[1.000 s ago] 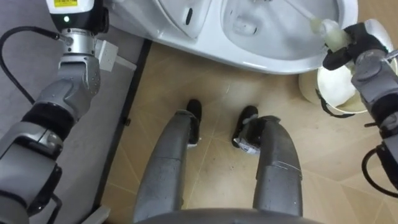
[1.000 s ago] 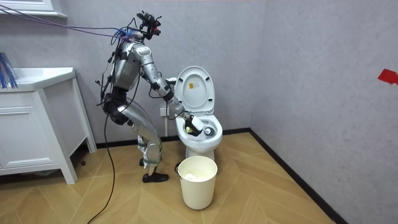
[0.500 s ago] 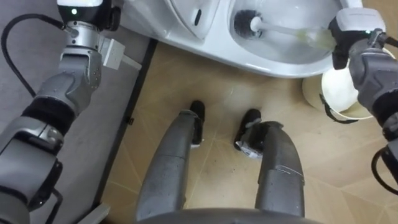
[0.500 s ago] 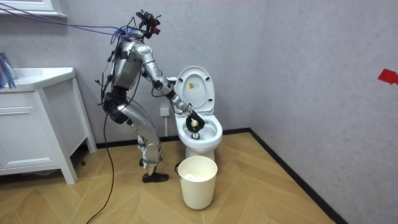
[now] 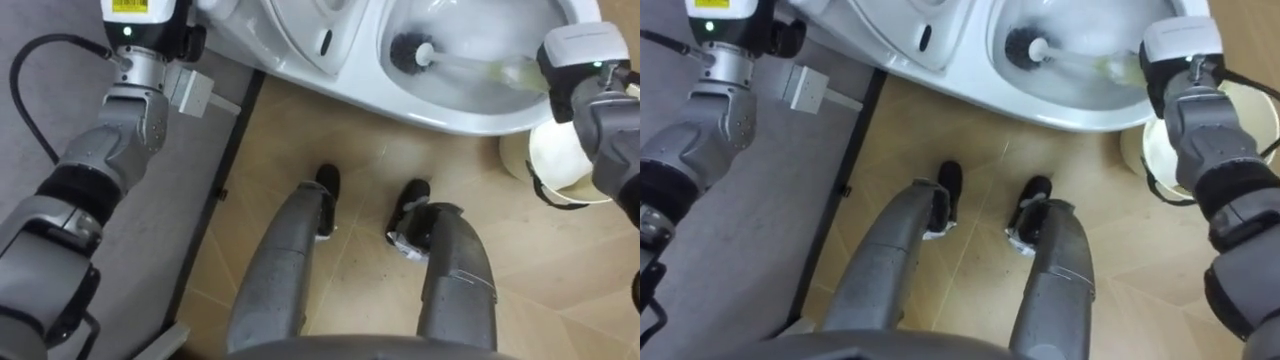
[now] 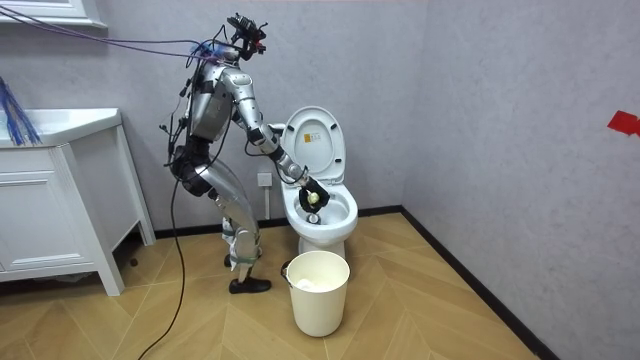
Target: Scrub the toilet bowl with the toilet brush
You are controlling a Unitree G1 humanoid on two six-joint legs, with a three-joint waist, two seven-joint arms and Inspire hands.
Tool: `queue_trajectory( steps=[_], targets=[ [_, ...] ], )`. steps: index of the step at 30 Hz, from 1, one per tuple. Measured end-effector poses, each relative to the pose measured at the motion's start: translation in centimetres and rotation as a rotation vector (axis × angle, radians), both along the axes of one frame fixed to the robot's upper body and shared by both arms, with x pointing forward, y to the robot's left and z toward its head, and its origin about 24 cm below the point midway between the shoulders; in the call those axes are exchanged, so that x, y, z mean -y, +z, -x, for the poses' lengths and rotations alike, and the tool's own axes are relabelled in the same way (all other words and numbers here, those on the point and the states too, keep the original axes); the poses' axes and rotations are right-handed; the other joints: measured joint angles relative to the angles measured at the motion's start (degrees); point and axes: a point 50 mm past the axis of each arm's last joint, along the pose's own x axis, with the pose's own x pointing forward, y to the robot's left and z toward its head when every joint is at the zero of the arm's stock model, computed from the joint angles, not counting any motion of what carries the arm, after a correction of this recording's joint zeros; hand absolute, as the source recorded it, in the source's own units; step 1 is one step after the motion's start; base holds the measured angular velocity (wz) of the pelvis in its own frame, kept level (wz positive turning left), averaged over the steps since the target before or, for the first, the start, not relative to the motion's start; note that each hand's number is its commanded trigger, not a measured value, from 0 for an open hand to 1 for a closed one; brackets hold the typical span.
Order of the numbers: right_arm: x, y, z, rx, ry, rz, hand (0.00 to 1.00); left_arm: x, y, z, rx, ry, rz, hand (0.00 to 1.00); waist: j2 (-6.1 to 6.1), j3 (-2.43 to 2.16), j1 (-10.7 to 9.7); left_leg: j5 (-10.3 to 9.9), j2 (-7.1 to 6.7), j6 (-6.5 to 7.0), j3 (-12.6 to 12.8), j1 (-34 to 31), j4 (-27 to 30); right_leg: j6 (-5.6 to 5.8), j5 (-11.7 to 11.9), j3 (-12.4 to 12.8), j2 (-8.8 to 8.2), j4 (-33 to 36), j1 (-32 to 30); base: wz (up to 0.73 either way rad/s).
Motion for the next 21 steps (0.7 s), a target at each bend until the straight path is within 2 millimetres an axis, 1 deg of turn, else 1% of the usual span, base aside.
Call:
queue_trajectory(
  steps=[1, 3, 5, 6, 8, 10, 11, 12, 13, 14, 15, 16, 18, 21],
  targets=[
    [0.1, 0.0, 0.0, -0.002, -0.007, 0.000, 1.00, 0.0, -0.1, 0.1, -0.001, 0.000, 0.008, 0.00, 0.16, -0.11, 0.06, -0.04, 0.06, 0.08, 0.01, -0.03, 0.10, -0.10, 0.10, 0.02, 0.07, -0.04, 0.00, -0.05],
    [0.1, -0.1, 0.1, -0.004, -0.017, -0.015, 1.00, 0.0, 0.0, 0.1, 0.001, 0.001, 0.009, 0.00, 0.22, -0.14, 0.23, -0.03, 0.13, 0.15, 0.12, 0.00, 0.10, -0.16, 0.13, 0.00, 0.06, 0.00, 0.01, -0.02],
    [0.6, -0.3, 0.1, -0.006, -0.063, -0.067, 1.00, 0.0, 0.1, 0.1, 0.006, -0.001, 0.010, 0.00, 0.25, -0.17, 0.25, -0.02, 0.11, 0.18, 0.11, 0.13, 0.16, -0.16, 0.14, 0.10, 0.43, 0.16, 0.11, 0.02],
    [1.0, -0.8, 0.4, -0.016, -0.116, -0.121, 1.00, 0.0, 0.1, 0.0, 0.006, -0.001, 0.008, 0.00, 0.24, -0.16, 0.10, -0.06, 0.13, 0.22, 0.11, 0.47, 0.25, -0.18, 0.12, 0.05, 0.35, 0.32, 0.45, 0.07],
    [1.3, -1.8, 0.7, -0.022, -0.212, -0.258, 1.00, 0.0, -0.1, 0.1, 0.000, 0.001, 0.006, 0.00, 0.20, -0.13, -0.10, -0.08, -0.06, 0.26, 0.12, 0.80, 0.04, 0.02, -0.21, 0.29, 0.29, 0.53, 0.64, 0.06],
    [1.1, -3.2, 1.2, -0.011, -0.354, -0.487, 1.00, 0.0, 0.0, 0.1, 0.006, 0.006, 0.005, 0.00, 0.11, -0.07, -0.86, -0.12, -0.35, 0.31, 0.17, 0.75, -0.02, 0.12, -0.57, 0.53, -0.04, 1.07, 0.30, 0.07],
    [1.0, -3.3, 1.2, -0.001, -0.388, -0.548, 1.00, -0.1, 0.0, 0.1, 0.014, 0.009, 0.006, 0.00, 0.03, -0.03, -1.26, -0.12, -0.55, 0.31, 0.18, 0.58, -0.04, 0.16, -0.69, 0.74, -0.19, 1.40, -0.05, 0.10],
    [0.8, -3.3, 1.1, 0.042, -0.445, -0.672, 1.00, -0.1, 0.1, 0.1, 0.035, 0.014, 0.010, 0.00, -0.01, -0.03, -1.76, -0.06, -0.97, 0.24, 0.19, -0.23, 0.03, 0.25, -0.83, 1.12, -0.50, 2.00, -1.15, 0.00],
    [0.9, -3.1, 1.0, 0.094, -0.506, -0.788, 1.00, -0.2, 0.3, 0.1, 0.055, 0.021, 0.018, 0.00, -0.15, 0.01, -1.73, -0.01, -1.23, 0.18, 0.47, -0.96, 0.24, 0.25, -0.84, 1.72, -0.63, 2.65, -2.35, 0.00],
    [1.0, -3.1, 1.0, 0.117, -0.538, -0.844, 1.00, -0.2, 0.3, 0.2, 0.062, 0.022, 0.017, 0.00, -0.22, 0.06, -1.70, 0.01, -1.26, 0.21, 0.69, -1.28, 0.37, 0.25, -0.83, 1.97, -0.70, 2.98, -2.83, -0.07],
    [1.0, -3.0, 0.9, 0.140, -0.580, -0.921, 1.00, -0.3, 0.4, 0.2, 0.074, 0.027, 0.015, 0.00, -0.69, 0.35, -1.84, 0.12, -1.42, 0.39, 1.37, -1.48, 0.47, 0.21, -0.96, 2.60, -1.30, 3.86, -3.62, 0.00],
    [1.1, -2.9, 0.9, 0.165, -0.617, -0.987, 1.00, -0.4, 0.4, 0.2, 0.085, 0.035, 0.014, 0.00, -0.80, 0.41, -2.34, 0.20, -1.63, 0.39, 1.56, -1.81, 0.56, 0.23, -1.08, 2.88, -1.62, 4.44, -4.15, 0.00],
    [1.2, -2.9, 0.9, 0.181, -0.656, -1.061, 1.00, -0.5, 0.5, 0.2, 0.099, 0.040, 0.012, 0.00, -0.87, 0.45, -3.20, 0.44, -1.80, 0.33, 1.57, -2.26, 0.61, 0.27, -1.12, 2.75, -2.02, 4.78, -4.56, 0.10],
    [0.9, -3.1, 0.9, 0.193, -0.697, -1.156, 1.00, -0.6, 0.6, 0.3, 0.121, 0.044, 0.012, 0.00, -1.18, 0.44, -4.51, 0.80, -2.05, 0.78, 1.78, -3.08, 0.91, 0.96, -1.27, 2.77, -2.61, 5.28, -5.44, 0.08]
  ],
)
